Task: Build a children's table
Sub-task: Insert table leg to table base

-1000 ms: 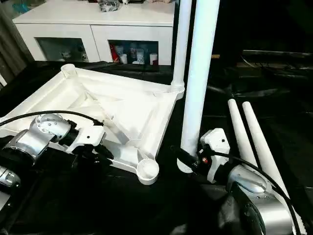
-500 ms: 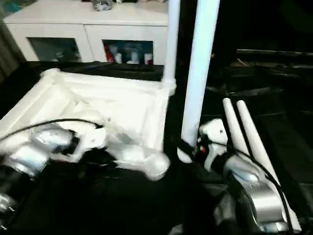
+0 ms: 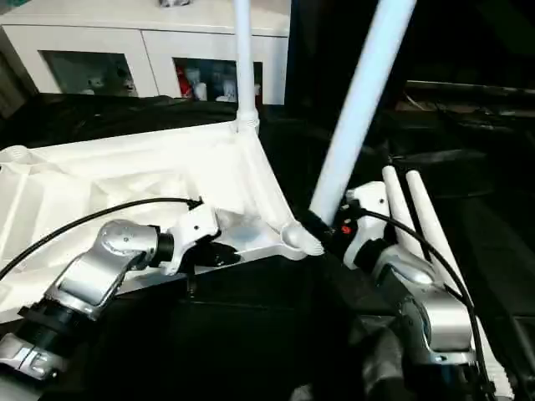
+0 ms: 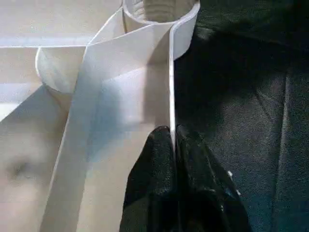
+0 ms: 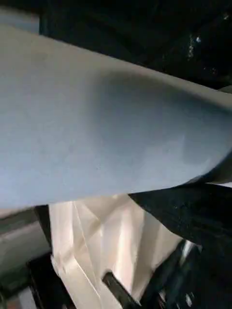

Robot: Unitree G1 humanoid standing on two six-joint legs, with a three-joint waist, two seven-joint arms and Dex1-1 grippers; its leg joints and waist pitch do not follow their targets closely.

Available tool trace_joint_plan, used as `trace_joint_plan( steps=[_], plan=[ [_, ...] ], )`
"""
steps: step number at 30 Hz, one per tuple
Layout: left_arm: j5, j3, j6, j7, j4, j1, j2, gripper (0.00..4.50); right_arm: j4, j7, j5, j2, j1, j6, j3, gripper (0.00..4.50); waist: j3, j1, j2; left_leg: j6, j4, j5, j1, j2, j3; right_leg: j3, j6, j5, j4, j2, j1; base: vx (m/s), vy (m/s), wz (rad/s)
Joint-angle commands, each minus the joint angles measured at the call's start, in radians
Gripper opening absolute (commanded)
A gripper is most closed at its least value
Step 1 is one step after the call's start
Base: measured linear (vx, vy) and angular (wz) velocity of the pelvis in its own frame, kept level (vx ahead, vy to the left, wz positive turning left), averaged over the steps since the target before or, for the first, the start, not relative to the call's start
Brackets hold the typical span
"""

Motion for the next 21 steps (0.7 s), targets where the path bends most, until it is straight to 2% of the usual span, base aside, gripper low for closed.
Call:
trace_joint_plan(
  steps=[1, 4, 6, 7, 8, 10, 12, 14, 16, 19, 21],
  plan=[
    [-0.002, -0.021, 0.002, 0.0, 0.001, 0.0, 0.005, 0.01, 0.023, 0.025, -0.009, -0.006, -0.032, 0.006, 0.017, 1.94, -0.069, 0.006, -0.019, 0.104, -0.065, 0.01, 0.002, 0.067, -0.021, 0.05, -0.27, 0.054, -0.063, -0.091, 0.055, 0.0, 0.0, 0.0],
    [0.009, -0.016, -0.006, -0.003, 0.008, -0.001, -0.002, 0.0, 0.065, 0.026, -0.038, -0.01, -0.061, -0.011, 0.032, 1.94, -0.069, 0.004, -0.024, 0.099, -0.065, 0.018, 0.003, 0.066, -0.02, 0.049, -0.273, 0.051, -0.063, -0.09, 0.055, 0.0, 0.0, 0.0],
    [0.005, -0.015, -0.016, -0.004, 0.011, -0.002, -0.004, 0.0, 0.09, 0.029, -0.053, -0.015, -0.078, -0.023, 0.039, 1.94, -0.071, 0.007, -0.023, 0.098, -0.063, 0.029, 0.004, 0.066, -0.02, 0.05, -0.272, 0.064, -0.06, -0.091, 0.054, 0.0, 0.0, 0.0],
    [0.004, -0.016, -0.021, -0.006, 0.012, -0.003, -0.004, 0.0, 0.098, 0.03, -0.055, -0.015, -0.082, -0.025, 0.04, 1.94, -0.071, 0.008, -0.024, 0.101, -0.063, 0.038, 0.004, 0.066, -0.02, 0.049, -0.274, 0.079, -0.058, -0.09, 0.054, 0.0, 0.0, 0.0],
    [-0.001, -0.02, -0.038, -0.014, 0.017, -0.006, -0.003, 0.0, 0.128, 0.037, -0.061, -0.014, -0.101, -0.034, 0.044, 1.94, -0.072, 0.008, -0.031, 0.107, -0.062, 0.042, 0.003, 0.065, -0.019, 0.049, -0.275, 0.09, -0.056, -0.091, 0.055, 0.0, 0.0, 0.0],
    [-0.005, -0.024, -0.042, -0.018, 0.019, -0.007, -0.001, 0.0, 0.139, 0.04, -0.062, -0.014, -0.109, -0.038, 0.046, 1.94, -0.072, 0.011, -0.029, 0.107, -0.062, 0.038, 0.004, 0.066, -0.018, 0.05, -0.275, 0.086, -0.058, -0.093, 0.055, 0.0, 0.0, 0.0],
    [-0.023, -0.021, -0.033, -0.035, 0.018, -0.009, -0.001, 0.0, 0.171, 0.054, -0.068, -0.012, -0.128, -0.048, 0.055, 1.94, -0.073, 0.013, -0.036, 0.108, -0.063, 0.043, 0.007, 0.068, -0.018, 0.048, -0.28, 0.097, -0.055, -0.092, 0.053, 0.0, 0.0, 0.0],
    [-0.035, -0.018, -0.029, -0.05, 0.022, -0.011, -0.004, 0.0, 0.201, 0.066, -0.074, -0.01, -0.142, -0.058, 0.061, 1.94, -0.072, 0.017, -0.038, 0.11, -0.062, 0.047, 0.006, 0.068, -0.016, 0.05, -0.28, 0.106, -0.054, -0.092, 0.054, 0.0, 0.0, 0.0],
    [-0.04, -0.017, -0.029, -0.057, 0.026, -0.013, -0.007, 0.0, 0.216, 0.071, -0.076, -0.007, -0.149, -0.061, 0.064, 1.94, -0.072, 0.018, -0.038, 0.109, -0.062, 0.043, 0.007, 0.068, -0.016, 0.049, -0.285, 0.099, -0.054, -0.093, 0.052, 0.0, 0.0, 0.0],
    [-0.036, -0.016, -0.041, -0.054, 0.052, -0.03, -0.015, 0.0, 0.245, 0.1, -0.073, 0.0, -0.16, -0.06, 0.074, 1.94, -0.071, 0.019, -0.044, 0.106, -0.062, 0.034, 0.006, 0.067, -0.015, 0.05, -0.28, 0.082, -0.056, -0.094, 0.054, 0.0, 0.0, 0.0],
    [-0.035, -0.017, -0.042, -0.051, 0.058, -0.035, -0.017, 0.0, 0.249, 0.106, -0.072, 0.001, -0.158, -0.06, 0.076, 1.94, -0.07, 0.02, -0.045, 0.094, -0.065, 0.016, 0.008, 0.069, -0.016, 0.05, -0.274, 0.049, -0.059, -0.094, 0.053, 0.0, 0.0, 0.0]
  ],
)
